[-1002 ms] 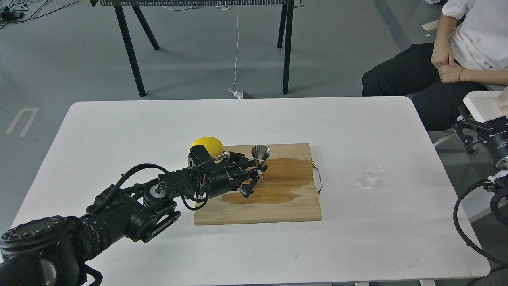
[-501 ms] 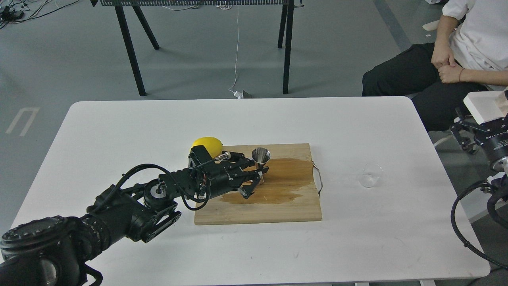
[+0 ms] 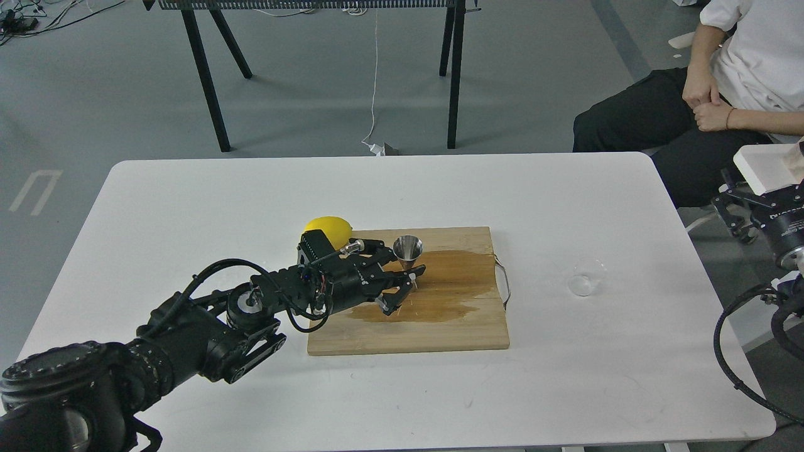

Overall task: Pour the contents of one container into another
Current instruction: 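Lower the held jigger onto the cutting board beside the lemon, then open the left gripper, leaving the jigger upright on the board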

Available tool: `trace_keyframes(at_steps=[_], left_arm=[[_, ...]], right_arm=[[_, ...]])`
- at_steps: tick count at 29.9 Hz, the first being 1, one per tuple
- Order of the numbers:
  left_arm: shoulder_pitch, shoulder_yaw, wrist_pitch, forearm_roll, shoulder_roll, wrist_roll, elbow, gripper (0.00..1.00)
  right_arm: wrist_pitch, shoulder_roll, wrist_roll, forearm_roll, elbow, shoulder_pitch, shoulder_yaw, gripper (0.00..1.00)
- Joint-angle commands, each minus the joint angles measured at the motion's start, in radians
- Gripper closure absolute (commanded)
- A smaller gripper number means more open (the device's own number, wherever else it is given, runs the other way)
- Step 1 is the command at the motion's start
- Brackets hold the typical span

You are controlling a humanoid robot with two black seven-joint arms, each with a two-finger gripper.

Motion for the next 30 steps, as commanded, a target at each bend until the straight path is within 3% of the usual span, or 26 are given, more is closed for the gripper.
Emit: trace_keyframes(at_steps=[1, 11, 20, 30], left_arm=[[0.002, 0.0, 0.01, 0.0, 0.0, 0.0, -0.002, 0.47], [0.032, 0.0, 0.024, 0.0, 0.025, 0.0, -0.01, 0.36], [0.075, -0.001, 0.049, 0.0, 0.114, 0.0, -0.019, 0.33], [0.11, -0.017, 0.049, 0.0, 0.408, 0.0, -0.284, 0.32]], right_arm=[[0.0, 0.0, 0.0, 0.001, -0.001, 0.001, -0.003, 0.0], [0.0, -0.002, 0.0, 0.001, 0.002, 0.002, 0.002, 0.0], [0.0, -0.002, 0.0, 0.0, 0.002, 0.005, -0.003, 0.0], [0.0, -0.014, -0.006, -0.001, -0.086, 0.082, -0.007, 0.0]])
